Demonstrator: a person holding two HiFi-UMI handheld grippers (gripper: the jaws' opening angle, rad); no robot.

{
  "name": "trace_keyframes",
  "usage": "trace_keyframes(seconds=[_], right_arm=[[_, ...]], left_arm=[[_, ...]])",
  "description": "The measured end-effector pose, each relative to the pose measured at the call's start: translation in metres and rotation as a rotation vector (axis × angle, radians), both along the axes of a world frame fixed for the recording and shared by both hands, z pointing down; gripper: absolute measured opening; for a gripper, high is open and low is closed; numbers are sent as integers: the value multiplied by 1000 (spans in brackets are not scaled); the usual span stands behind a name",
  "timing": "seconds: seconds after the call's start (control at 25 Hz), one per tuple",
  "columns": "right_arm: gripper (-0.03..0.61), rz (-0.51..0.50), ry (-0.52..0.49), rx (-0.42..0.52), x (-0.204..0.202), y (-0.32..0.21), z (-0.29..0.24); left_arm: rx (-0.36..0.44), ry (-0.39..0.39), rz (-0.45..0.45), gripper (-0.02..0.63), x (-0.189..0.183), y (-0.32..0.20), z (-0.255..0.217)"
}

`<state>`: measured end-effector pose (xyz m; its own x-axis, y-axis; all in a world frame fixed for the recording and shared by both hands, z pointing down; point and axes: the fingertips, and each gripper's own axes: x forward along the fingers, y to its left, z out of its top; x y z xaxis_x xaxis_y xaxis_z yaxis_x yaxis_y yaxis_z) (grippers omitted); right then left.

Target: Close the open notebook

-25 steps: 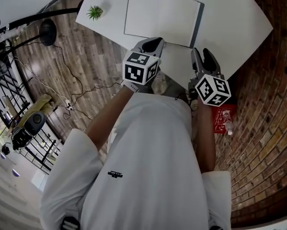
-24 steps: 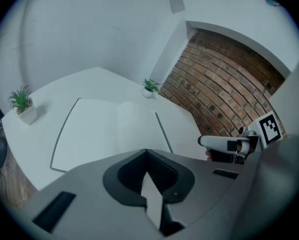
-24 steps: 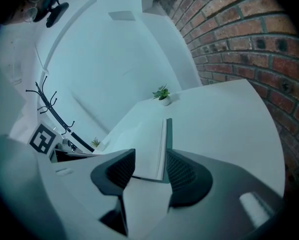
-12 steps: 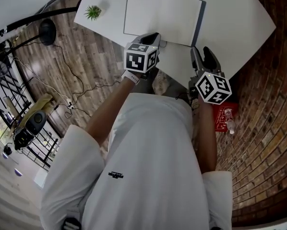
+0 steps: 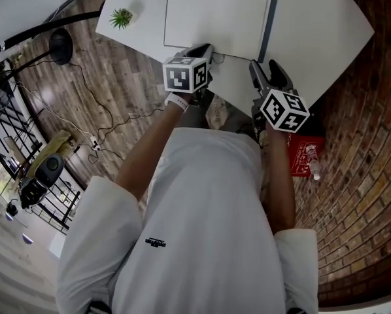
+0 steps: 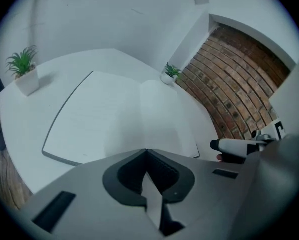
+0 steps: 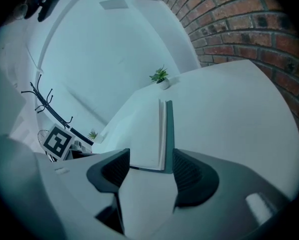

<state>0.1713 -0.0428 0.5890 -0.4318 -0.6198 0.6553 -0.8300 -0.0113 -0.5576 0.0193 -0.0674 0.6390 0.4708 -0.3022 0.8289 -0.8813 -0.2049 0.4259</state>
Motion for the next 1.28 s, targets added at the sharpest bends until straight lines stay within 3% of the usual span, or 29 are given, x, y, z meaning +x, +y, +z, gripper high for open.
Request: trace_keyframes(seconds=[0.32,0.6,0.8,0.92,1.08,1.2,1.28], right_arm=[[272,47,-68,-74,0,5,29],[272,77,-102,-60,-3,-1,30],[273,127,-136,-58,-7,-7,29],[273,111,-211,-54,-19,-13,28],[271,151,-247,-64,-15,-23,29],[221,157,-246,-70,-11,-23,32],[147,158,-235,-70,-6,-22,33]], left_arm=[[1,-3,60,5,2,2,-1],[17,-7,110,5,4,0,-1],[33,-59,162,5,5,0,-4],[46,-35,160,5,5,0,2],[1,-20,144,5,5,0,-1],[-2,-22,143,5,3,0,-2],[12,-13,138,5,4,0,1]])
